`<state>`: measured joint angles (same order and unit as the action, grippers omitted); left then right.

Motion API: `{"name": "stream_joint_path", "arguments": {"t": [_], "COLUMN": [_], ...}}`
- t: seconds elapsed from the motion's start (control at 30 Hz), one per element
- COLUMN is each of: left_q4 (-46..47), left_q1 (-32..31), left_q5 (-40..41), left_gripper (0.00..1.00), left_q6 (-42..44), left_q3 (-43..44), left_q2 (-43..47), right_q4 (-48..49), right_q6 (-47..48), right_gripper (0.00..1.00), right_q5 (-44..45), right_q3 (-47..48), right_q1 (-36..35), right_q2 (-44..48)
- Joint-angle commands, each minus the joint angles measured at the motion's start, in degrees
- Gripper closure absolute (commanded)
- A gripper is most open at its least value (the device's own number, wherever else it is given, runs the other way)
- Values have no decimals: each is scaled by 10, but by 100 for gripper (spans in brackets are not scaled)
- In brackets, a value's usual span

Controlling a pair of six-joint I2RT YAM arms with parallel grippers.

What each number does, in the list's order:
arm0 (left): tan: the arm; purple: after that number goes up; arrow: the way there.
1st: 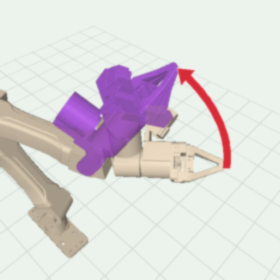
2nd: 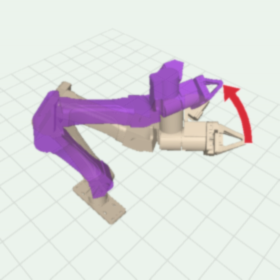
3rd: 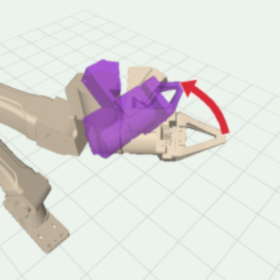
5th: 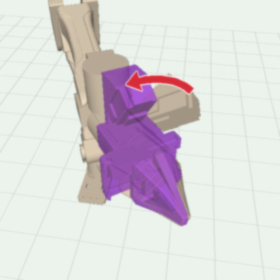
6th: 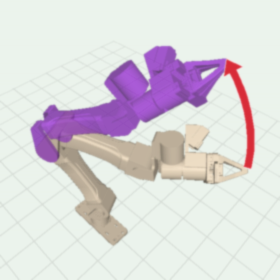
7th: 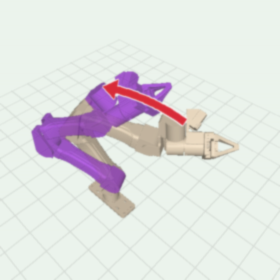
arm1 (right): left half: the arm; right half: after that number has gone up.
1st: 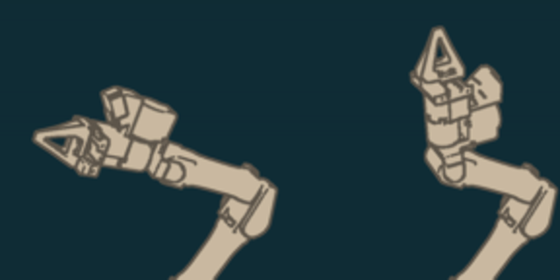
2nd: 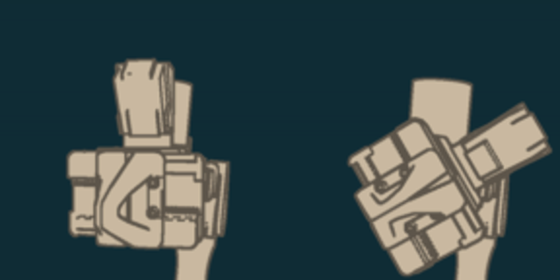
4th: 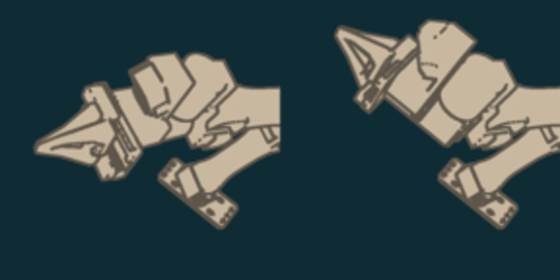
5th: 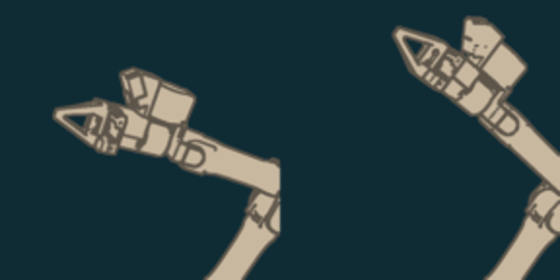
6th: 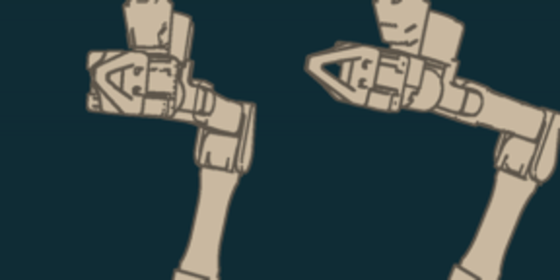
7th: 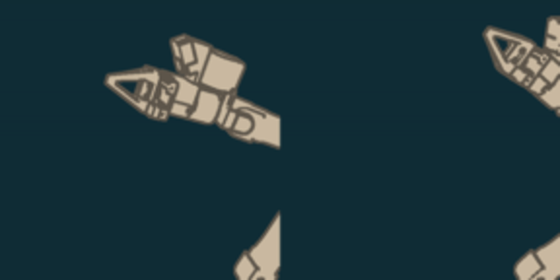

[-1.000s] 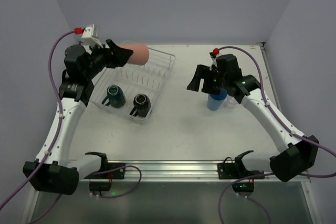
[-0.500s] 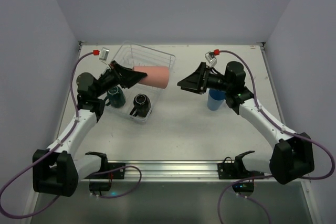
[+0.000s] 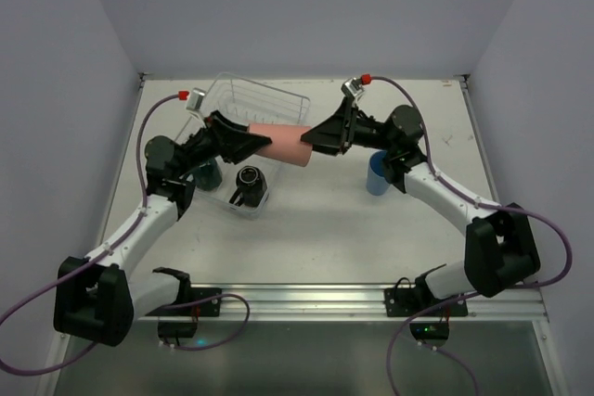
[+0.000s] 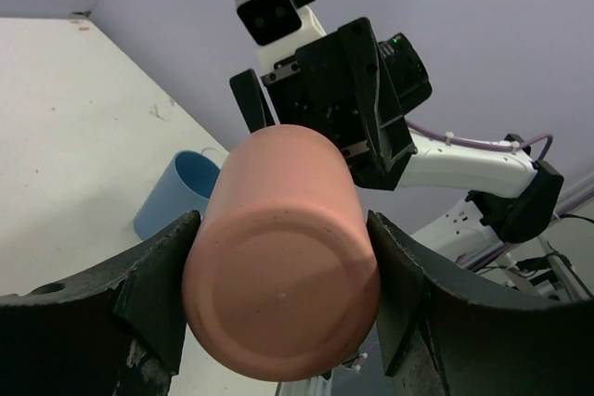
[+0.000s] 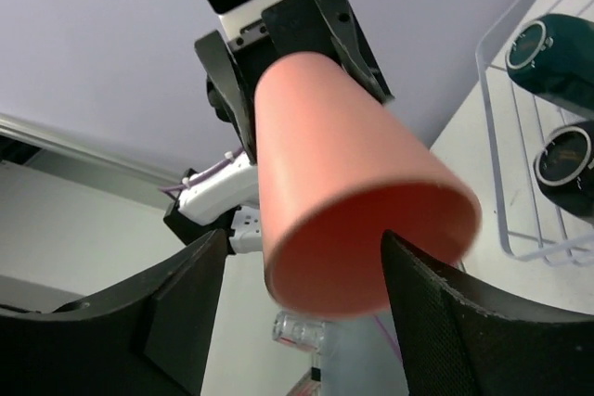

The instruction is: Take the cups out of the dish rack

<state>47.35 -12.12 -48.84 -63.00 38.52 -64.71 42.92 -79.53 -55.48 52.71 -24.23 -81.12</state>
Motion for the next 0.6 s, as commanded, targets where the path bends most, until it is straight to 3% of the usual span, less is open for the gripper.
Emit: {"name": "stream_joint_path", "arguments": {"t": [0.0, 0.03, 0.13, 0.17, 0.2, 0.23, 0.27, 0.3, 0.33, 0.37, 0.4, 0.43, 0.47, 0.53, 0.57], "left_q4": [51, 51, 57, 63, 67, 72, 73, 63, 13, -26, -69, -121, -221, -336, -443], "left_q1": [-23, -33, -43, -44, -45, -45, -44, -44, -40, -35, -29, -16, -9, -2, -2], "left_q5": [14, 16, 18, 15, 11, 8, 1, -2, 0, 11, 23, 39, 84, 151, 225], "left_gripper": [100, 100, 100, 100, 100, 100, 86, 27, 2, 0, 0, 0, 0, 0, 0], "left_q6": [-15, -14, -16, -21, -24, -26, -20, -11, 6, 52, 80, 115, 185, 256, 315], "left_q3": [-2, -2, -7, -8, -8, -7, -1, 5, 13, 22, 44, 58, 73, 129, 150], "left_q2": [-5, -10, -20, -22, -24, -28, -27, -25, -14, -5, 7, 33, 45, 69, 70], "right_q4": [51, 51, 51, 50, 45, 42, 36, -7, -49, -101, -231, -295, -348, -497, -542], "right_q6": [-21, -21, -22, -23, -22, -20, -13, 18, 44, 124, 169, 207, 242, 324, 350], "right_gripper": [33, 36, 64, 91, 100, 100, 100, 100, 100, 100, 100, 100, 100, 100, 100], "right_q5": [-8, -6, -2, -3, -5, -6, -5, 4, 12, 24, 61, 82, 103, 180, 213], "right_q3": [55, 59, 71, 73, 74, 72, 71, 67, 70, 78, 88, 111, 123, 155, 168], "right_q1": [-15, -20, -22, -22, -22, -22, -22, -22, -21, -22, -21, -21, -21, -21, -21], "right_q2": [-20, -24, -32, -33, -33, -32, -29, -14, -4, 9, 35, 46, 56, 83, 90]}}
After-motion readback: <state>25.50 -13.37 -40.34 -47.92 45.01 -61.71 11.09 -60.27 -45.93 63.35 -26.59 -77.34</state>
